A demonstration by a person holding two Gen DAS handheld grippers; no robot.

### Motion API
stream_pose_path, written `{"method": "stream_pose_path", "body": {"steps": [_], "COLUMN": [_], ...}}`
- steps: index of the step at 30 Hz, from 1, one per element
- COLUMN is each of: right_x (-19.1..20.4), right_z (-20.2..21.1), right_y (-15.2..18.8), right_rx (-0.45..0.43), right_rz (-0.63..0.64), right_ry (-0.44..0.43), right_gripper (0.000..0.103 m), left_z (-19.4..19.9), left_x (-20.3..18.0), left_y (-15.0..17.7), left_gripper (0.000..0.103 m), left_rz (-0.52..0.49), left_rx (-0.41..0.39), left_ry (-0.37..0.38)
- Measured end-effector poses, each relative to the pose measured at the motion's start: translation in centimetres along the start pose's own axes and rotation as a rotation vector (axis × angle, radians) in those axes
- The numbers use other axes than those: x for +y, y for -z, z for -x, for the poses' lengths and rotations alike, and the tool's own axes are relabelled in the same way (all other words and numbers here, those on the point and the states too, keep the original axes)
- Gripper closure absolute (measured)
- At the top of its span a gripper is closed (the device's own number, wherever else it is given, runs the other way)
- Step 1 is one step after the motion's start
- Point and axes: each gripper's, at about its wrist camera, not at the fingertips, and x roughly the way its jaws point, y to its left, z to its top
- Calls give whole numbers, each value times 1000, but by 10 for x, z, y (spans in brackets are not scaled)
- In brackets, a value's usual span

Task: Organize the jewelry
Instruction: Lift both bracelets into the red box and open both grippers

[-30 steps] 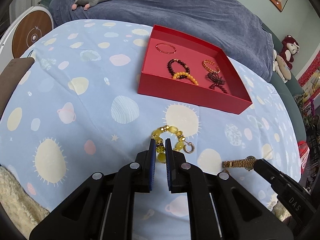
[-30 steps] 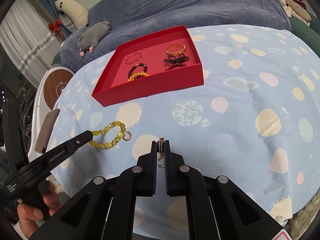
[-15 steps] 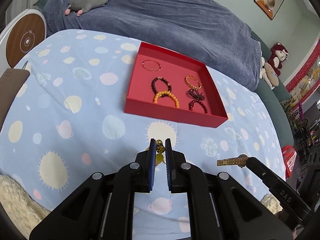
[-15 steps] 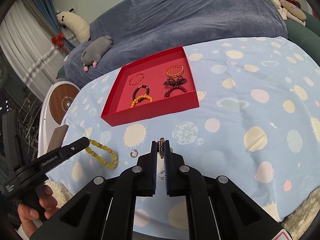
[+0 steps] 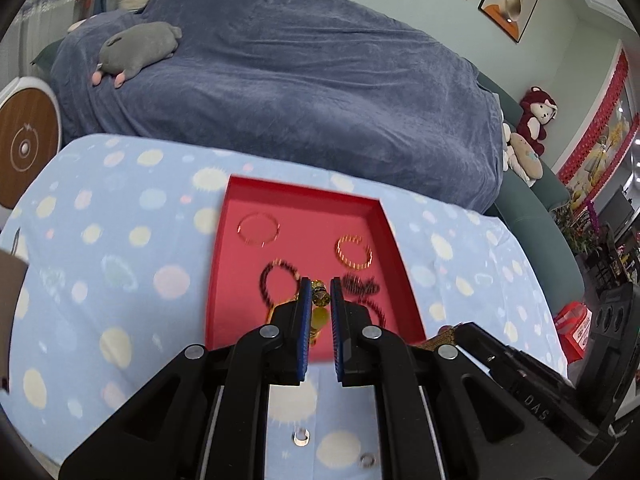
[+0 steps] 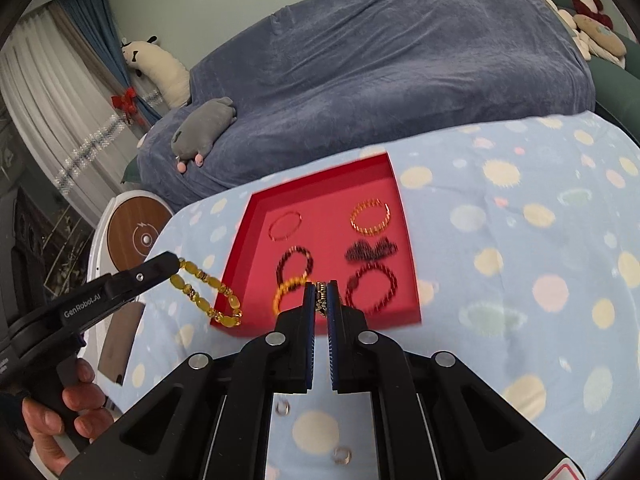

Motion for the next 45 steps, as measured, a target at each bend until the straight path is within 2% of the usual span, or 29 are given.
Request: {"method": "stream_pose_path", "body": {"steps": [4, 10, 17, 23, 25, 27, 28, 36, 45], "right_x": [1, -3, -2, 2, 8, 14, 16, 9, 0], "right_z": [-29, -78, -125, -154, -156, -157, -155, -115, -66], "right_y": [-28, -54, -61, -58, -59, -60, -61, -49, -16], "right_rx": [5, 38, 92, 136, 133, 130, 124, 67, 66], "right_rz": [11, -1, 21, 32, 41, 49, 50, 26, 27], "right_ry": [-2, -1, 21, 7, -11, -27, -35, -18, 28], "right_gripper": [97, 97, 97, 95, 89, 89, 89, 84, 84], "left_z": [-30, -81, -128, -143, -143, -139, -138, -111, -69], "left_x": [0, 15, 45, 60, 64, 67, 68, 71, 65], "left_y": [-27, -49, -53, -48, -47, -45, -45, -42, -10], "left_gripper": [94, 94, 94, 93, 87, 67, 66, 65, 64], "left_rz": [3, 33, 97, 131, 140, 154, 161, 166, 157], "left_rx": [7, 57, 110, 116, 113, 98, 88, 46, 43], "left_ry": [5, -11, -54, -68, -67, -77, -77, -75, -93]}}
